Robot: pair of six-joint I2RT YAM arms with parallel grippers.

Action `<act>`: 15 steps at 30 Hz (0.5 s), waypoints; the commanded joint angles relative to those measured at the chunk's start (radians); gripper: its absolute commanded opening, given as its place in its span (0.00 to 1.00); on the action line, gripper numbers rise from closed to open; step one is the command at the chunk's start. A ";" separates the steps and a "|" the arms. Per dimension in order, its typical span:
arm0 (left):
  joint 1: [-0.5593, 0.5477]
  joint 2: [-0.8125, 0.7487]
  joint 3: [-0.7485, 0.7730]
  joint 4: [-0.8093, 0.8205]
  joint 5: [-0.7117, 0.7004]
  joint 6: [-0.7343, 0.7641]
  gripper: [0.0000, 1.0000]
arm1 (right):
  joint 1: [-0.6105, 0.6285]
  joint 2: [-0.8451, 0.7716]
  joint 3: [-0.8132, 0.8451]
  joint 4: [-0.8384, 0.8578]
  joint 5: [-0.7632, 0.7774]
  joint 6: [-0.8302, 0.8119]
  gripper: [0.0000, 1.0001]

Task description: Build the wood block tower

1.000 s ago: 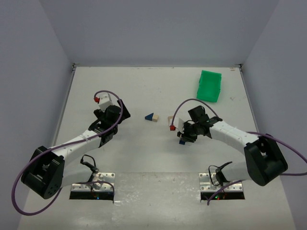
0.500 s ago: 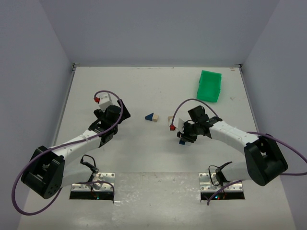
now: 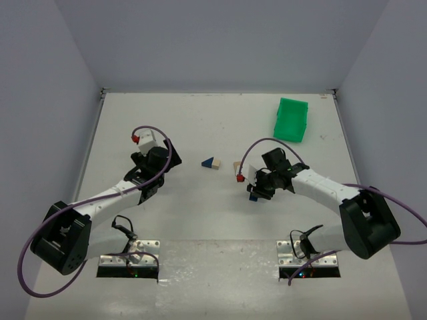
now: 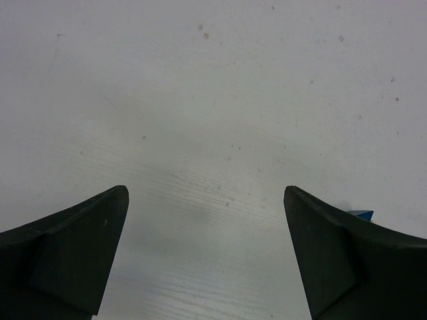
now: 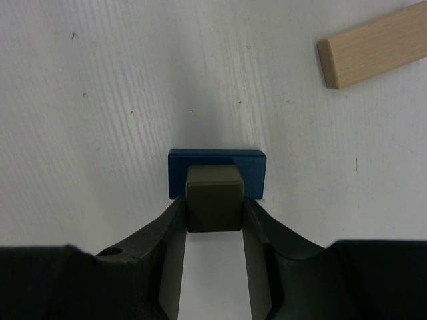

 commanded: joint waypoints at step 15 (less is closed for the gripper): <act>0.013 0.014 0.030 0.046 -0.003 0.002 1.00 | 0.005 -0.016 0.007 0.029 -0.007 0.065 0.35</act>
